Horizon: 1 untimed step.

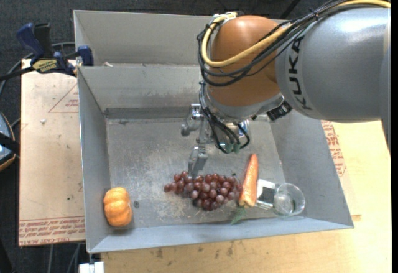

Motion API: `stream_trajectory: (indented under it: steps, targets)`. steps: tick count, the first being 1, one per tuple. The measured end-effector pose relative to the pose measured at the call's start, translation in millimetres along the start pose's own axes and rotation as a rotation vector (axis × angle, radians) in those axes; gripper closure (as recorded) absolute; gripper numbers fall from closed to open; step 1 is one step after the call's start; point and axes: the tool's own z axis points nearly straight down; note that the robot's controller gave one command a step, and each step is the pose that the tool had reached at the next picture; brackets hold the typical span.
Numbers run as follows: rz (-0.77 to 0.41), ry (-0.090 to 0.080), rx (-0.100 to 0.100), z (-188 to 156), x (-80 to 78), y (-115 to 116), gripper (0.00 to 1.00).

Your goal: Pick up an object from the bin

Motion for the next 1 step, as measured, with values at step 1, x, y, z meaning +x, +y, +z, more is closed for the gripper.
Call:
stream_trajectory:
  steps: [1]
  targets:
    - [0.003,-0.008,-0.001,-4.0,-1.7,-0.7,0.00]
